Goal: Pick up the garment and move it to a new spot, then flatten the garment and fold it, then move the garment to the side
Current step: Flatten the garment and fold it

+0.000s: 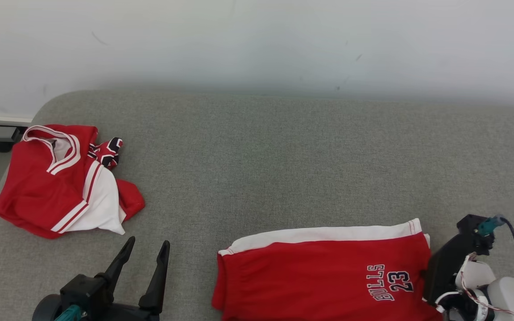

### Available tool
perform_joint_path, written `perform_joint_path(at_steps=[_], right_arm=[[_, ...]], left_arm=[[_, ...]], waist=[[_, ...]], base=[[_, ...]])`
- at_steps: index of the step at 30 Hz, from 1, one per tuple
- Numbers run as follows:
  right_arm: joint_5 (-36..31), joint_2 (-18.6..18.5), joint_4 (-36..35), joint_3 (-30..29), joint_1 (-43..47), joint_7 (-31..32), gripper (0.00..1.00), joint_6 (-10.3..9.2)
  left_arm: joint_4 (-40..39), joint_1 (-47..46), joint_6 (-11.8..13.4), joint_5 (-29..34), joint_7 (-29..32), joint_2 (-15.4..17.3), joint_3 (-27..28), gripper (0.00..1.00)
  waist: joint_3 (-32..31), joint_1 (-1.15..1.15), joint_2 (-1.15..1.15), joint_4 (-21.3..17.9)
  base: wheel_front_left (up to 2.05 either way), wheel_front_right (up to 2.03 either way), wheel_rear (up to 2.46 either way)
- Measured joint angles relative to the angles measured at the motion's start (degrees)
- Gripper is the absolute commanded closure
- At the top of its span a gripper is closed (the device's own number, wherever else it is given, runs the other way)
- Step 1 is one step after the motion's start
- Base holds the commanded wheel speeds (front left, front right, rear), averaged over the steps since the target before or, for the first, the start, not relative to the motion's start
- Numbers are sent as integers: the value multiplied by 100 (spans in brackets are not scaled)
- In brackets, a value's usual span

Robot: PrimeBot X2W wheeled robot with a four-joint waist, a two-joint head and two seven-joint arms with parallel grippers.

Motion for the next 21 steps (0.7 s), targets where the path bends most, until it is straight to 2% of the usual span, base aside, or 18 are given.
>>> perform_joint_path(at_steps=[4, 9, 15, 18, 21], right_arm=[[1, -156, 11, -292, -47, -80, 100, -46], [-30, -628, -5, -840, -55, -255, 100, -94], [-425, -1015, -245, -1182, 68, -450, 100, -100], [-514, -980, -475, -1066, 124, -458, 100, -101], [-501, -661, -804, -751, 248, -457, 100, -91]], left_arm=[[12, 0, -1, -4, -7, -2, -2, 0], [13, 0, -2, -5, -9, -11, -8, 0], [29, 0, -2, -20, -33, -20, -16, 0], [49, 1, -2, -20, -34, -40, -21, 0], [90, 1, -2, -20, -40, -53, -36, 0]], waist=[[11, 0, 0, -22], [23, 0, 0, -55], [18, 0, 0, -77], [2, 0, 0, -86], [-44, 0, 0, -102]], base=[[0, 0, 0], [0, 0, 0], [0, 0, 0], [0, 0, 0], [0, 0, 0]])
